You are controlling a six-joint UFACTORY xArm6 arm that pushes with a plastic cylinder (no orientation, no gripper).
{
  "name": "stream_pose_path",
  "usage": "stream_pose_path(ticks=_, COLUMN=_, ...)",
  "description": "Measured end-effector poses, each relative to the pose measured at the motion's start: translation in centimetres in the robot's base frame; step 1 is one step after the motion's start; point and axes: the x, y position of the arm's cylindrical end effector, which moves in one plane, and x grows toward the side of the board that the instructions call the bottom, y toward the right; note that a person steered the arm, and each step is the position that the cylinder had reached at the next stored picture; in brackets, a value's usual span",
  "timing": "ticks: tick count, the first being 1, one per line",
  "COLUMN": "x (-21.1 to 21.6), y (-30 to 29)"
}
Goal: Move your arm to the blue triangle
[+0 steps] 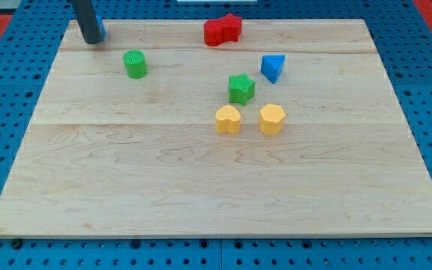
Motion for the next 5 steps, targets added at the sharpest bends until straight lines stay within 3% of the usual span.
stream_pose_path(ticks=3, x=-0.6, y=-0.2)
stream_pose_path(ticks=5, x=5.1, y=14.8)
